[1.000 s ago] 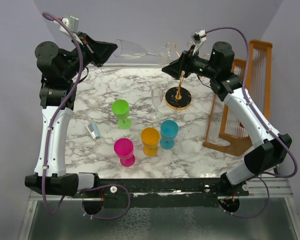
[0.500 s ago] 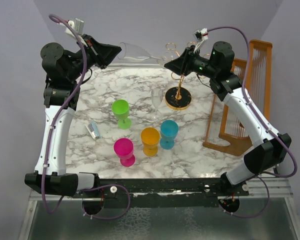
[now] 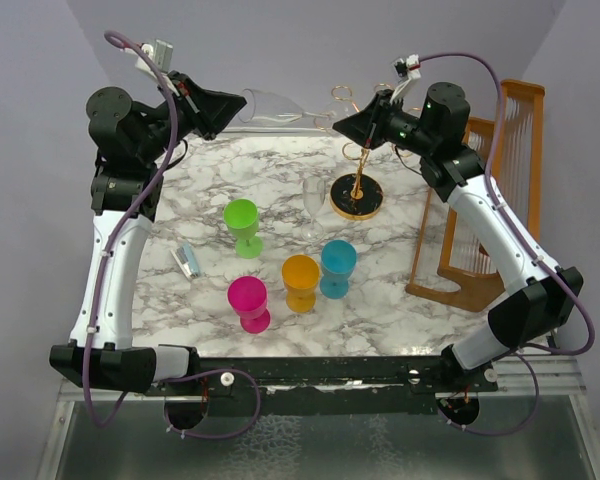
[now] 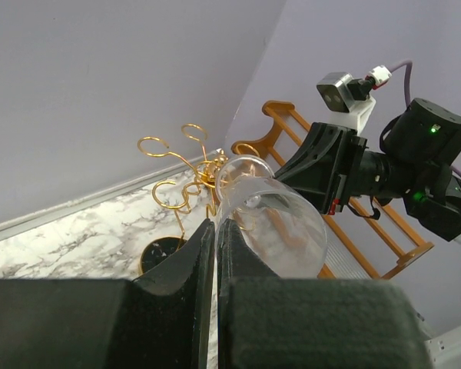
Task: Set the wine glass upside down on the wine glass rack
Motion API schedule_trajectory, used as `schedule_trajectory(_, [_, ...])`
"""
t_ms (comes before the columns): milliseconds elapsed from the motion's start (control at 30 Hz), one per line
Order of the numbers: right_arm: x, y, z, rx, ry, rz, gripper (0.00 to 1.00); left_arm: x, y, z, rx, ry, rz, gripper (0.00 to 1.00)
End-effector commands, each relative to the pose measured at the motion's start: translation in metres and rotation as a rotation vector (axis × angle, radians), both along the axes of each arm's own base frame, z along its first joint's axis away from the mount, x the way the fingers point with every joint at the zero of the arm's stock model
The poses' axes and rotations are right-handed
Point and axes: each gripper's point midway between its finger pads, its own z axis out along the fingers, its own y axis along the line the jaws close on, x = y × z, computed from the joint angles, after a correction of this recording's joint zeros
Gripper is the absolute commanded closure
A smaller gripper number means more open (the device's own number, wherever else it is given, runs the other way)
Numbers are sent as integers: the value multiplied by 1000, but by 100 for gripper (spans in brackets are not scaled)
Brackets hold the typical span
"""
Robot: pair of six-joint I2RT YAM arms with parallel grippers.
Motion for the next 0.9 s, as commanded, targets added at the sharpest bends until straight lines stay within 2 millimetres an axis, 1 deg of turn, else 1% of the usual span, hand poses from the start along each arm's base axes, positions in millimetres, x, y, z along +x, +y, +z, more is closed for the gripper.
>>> schedule_trajectory(0, [-2,-10,25,-1,-74,-46,99,-11,-2,14,-11,-68,-18,100])
schedule_trajectory(33, [-2,-11,26,-1,-76,-48,99,-10,-2,12,-15,-62,-19,97])
schedule_trajectory(100, [-2,-15,28,2,-81,-57,99,-10,-3,9,-27,-47,-23,85])
schedule_trajectory(133, [-1,-17,30,2,-85,-62,99,-10,-3,9,-32,-44,-25,77])
schedule_trajectory(200, [1,-25,32,2,-88,-81,99,-10,-3,7,-36,-33,-26,69])
schedule_trajectory(267, [4,-35,34,2,-96,-106,99,-11,-3,5,-30,-25,-24,62])
schedule_trajectory(367, [9,-52,39,-7,-115,-154,99,-13,0,3,-9,-23,1,46])
schedule_trajectory(467, [14,-70,46,-32,-156,-222,99,-13,6,0,18,-28,41,34])
schedule_trajectory(567, [22,-94,53,-69,-200,-327,99,-13,13,-2,57,-36,94,22])
schedule_trajectory(633, [25,-111,59,-99,-238,-393,99,-14,19,-3,92,-47,133,16])
schedule_trajectory(700, [28,-127,67,-142,-295,-471,99,-15,25,-5,132,-60,164,12])
schedule_trajectory(867, [39,-176,93,-268,-434,-727,99,-17,34,-17,209,-72,209,9])
